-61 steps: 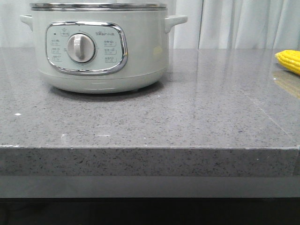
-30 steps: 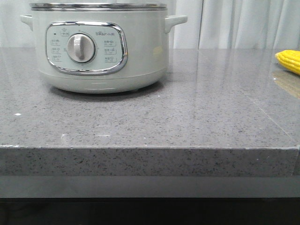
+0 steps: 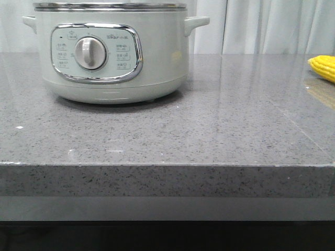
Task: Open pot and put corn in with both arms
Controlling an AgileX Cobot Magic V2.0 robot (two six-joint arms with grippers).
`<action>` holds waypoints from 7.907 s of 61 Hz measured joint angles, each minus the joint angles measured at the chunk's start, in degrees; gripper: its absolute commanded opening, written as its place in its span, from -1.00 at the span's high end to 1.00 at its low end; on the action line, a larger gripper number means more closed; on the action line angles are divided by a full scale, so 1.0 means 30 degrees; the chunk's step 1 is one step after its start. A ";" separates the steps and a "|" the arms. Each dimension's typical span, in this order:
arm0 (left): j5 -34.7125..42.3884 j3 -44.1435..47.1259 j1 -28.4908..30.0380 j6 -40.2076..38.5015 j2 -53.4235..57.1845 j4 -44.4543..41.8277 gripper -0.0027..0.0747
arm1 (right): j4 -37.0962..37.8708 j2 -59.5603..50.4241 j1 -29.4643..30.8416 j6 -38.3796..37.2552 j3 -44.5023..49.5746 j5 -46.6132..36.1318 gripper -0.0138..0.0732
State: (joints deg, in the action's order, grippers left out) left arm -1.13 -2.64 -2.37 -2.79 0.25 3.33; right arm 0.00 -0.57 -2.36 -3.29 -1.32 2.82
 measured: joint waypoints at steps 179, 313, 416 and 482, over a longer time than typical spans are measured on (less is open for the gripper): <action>-0.5208 -2.5582 -0.8104 0.0139 -2.8923 -0.0183 -0.31 | 0.0000 1.0607 0.0000 0.0000 -1.1219 0.9730 -0.48; -1.1594 -2.3614 -0.8104 0.0563 -2.0046 -0.1212 0.36 | 0.0000 1.0607 0.0000 0.0000 -1.1219 1.0529 -0.48; -1.1791 -1.6001 -0.8104 0.0640 -1.3312 -0.1109 0.36 | 0.0000 3.3529 0.3521 0.2064 -3.0372 1.8280 -0.81; -1.1791 -1.6001 -0.8104 0.0640 -1.3312 -0.1109 0.36 | -0.0794 3.9545 0.3521 0.3133 -3.5939 2.0701 -0.09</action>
State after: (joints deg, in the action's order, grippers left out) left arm -36.51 -50.65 -26.68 -0.87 -39.68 0.00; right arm -2.38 118.06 8.20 6.11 -109.13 64.92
